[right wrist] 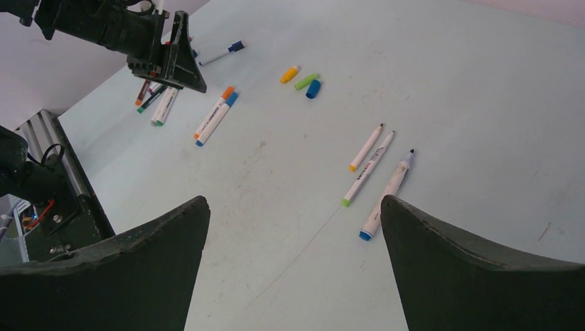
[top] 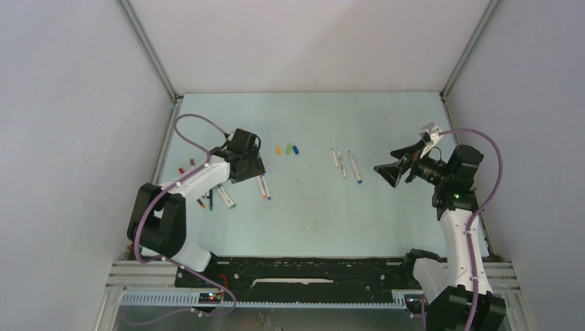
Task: Open the pen caps
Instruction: Pick up the pen from the center of the board.
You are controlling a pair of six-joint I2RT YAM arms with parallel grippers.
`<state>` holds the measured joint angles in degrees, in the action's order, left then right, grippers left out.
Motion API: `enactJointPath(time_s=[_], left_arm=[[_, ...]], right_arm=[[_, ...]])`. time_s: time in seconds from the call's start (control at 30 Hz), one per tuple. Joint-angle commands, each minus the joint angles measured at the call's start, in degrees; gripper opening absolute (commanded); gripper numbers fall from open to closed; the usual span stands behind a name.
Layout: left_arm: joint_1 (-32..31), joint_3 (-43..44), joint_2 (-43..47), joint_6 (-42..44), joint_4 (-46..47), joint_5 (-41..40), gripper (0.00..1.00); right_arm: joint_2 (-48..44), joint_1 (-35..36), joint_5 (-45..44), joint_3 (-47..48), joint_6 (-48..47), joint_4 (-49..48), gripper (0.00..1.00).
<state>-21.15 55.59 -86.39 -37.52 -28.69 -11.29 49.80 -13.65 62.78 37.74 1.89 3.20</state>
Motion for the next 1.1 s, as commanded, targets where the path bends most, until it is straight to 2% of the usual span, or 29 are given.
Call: enactJointPath(time_s=[0.0,0.67,1.07], left_arm=[[-4.05,5.99,-1.06,0.7,-1.7,-4.4,0.69],[-7.27,11.83,-10.44,-0.01,-0.8,-4.84,0.45],[-8.29,13.32,-14.49,-0.88,-2.14,-5.63,0.42]], right_arm=[[0.64,-0.24,0.02,0.41,-1.39,-0.09,0.96],[2.39,-0.76,-0.14,0.07,-1.78,0.15,0.96],[2.85,-1.03,-0.25,0.01,-1.75,0.23,0.96]])
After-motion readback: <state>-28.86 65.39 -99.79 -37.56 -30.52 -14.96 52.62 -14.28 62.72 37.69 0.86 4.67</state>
